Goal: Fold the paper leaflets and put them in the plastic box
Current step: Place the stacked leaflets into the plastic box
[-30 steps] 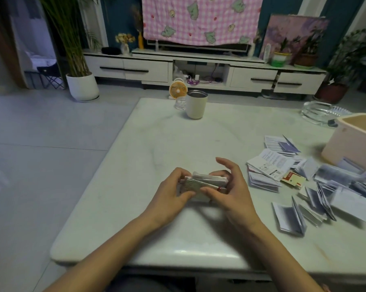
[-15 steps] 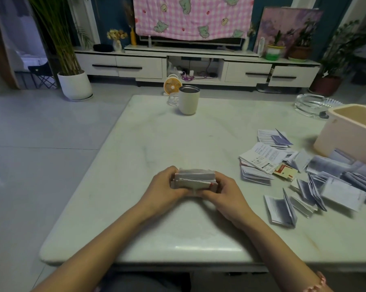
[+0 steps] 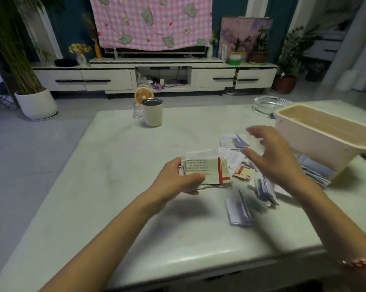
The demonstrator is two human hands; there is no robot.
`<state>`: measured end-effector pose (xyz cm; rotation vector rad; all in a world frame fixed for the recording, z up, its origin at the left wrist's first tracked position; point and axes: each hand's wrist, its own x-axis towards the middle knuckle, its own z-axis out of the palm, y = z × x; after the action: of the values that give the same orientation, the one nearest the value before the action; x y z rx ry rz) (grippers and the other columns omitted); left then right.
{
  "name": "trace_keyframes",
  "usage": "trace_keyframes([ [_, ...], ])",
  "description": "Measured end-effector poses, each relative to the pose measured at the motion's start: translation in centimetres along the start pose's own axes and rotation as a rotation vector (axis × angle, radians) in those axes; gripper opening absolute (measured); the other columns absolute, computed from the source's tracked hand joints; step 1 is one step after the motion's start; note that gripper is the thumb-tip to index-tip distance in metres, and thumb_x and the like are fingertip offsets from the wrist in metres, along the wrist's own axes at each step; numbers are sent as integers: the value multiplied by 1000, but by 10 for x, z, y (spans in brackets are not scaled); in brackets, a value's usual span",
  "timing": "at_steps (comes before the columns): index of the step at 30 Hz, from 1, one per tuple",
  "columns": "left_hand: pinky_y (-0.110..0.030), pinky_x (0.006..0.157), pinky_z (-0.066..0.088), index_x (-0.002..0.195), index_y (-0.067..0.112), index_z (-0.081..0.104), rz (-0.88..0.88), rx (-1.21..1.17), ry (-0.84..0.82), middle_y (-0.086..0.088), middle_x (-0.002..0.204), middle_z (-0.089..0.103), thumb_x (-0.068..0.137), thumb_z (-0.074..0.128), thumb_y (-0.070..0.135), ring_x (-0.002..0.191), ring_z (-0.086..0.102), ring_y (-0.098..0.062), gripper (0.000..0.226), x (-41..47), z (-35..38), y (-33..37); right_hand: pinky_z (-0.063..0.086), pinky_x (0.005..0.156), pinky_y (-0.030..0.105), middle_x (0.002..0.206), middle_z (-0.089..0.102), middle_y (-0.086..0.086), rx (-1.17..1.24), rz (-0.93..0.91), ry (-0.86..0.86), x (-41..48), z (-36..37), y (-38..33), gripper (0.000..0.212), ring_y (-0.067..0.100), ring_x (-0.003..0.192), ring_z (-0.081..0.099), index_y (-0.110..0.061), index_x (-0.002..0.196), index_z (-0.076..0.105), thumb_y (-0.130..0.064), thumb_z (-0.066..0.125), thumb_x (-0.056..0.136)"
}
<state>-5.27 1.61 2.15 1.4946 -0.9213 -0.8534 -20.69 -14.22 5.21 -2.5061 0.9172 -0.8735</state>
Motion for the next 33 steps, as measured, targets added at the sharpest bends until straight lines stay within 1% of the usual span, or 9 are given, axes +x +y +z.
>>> trace_keyframes([
  [3,-17,55,54,105,15,55,14,-32,-66,3,91,66,85,65,5,64,66,0,24,19,32,25,30,103,42,133,47,19,-407,41,122,28,-45,52,51,34,123,40,-5,131,45,-9,64,84],
  [6,-13,51,51,103,14,54,25,-44,-97,4,85,62,85,64,3,60,64,-1,23,32,57,44,37,92,43,128,50,25,-719,162,-51,52,-66,102,56,40,114,47,-1,129,41,-11,66,80],
  [8,-14,52,53,107,10,54,22,-41,-112,3,84,61,85,63,2,65,62,-4,25,37,71,50,42,83,42,119,54,26,-721,254,-138,60,-67,125,44,40,104,52,1,121,44,-12,63,83],
  [11,-15,53,54,106,11,52,6,-56,-109,4,83,60,85,63,2,67,61,-5,25,43,84,51,48,82,42,111,58,25,-697,290,-141,66,-64,147,29,39,97,56,0,112,50,-7,58,84],
  [17,-18,56,56,105,12,53,-22,-101,-17,4,86,63,85,64,5,69,63,-6,24,46,77,44,31,68,37,109,57,26,-712,307,10,68,-62,153,22,41,100,54,0,106,49,0,54,85],
  [22,-26,65,59,102,13,58,-40,-152,68,-1,95,68,85,64,7,77,67,-12,20,43,52,41,36,63,39,100,58,26,-711,105,160,79,-71,109,21,42,90,56,2,101,50,8,55,81],
  [26,-24,61,58,101,12,61,-2,-196,160,-4,98,71,85,62,7,81,69,-16,17,24,-2,52,42,63,38,95,62,23,-571,-204,145,87,-41,39,21,38,86,59,1,100,55,8,57,80],
  [29,-22,57,57,98,13,62,29,-232,284,-4,94,72,85,60,7,83,69,-19,15,1,-53,63,31,58,29,80,64,16,-418,-414,90,80,5,-18,16,31,71,61,-5,87,58,6,64,77],
  [33,-22,55,56,96,17,62,83,-195,441,4,81,74,85,59,8,76,71,-13,14,-32,-115,75,36,43,26,62,62,7,-245,-688,12,66,68,-91,32,26,50,57,-13,74,56,7,77,59],
])
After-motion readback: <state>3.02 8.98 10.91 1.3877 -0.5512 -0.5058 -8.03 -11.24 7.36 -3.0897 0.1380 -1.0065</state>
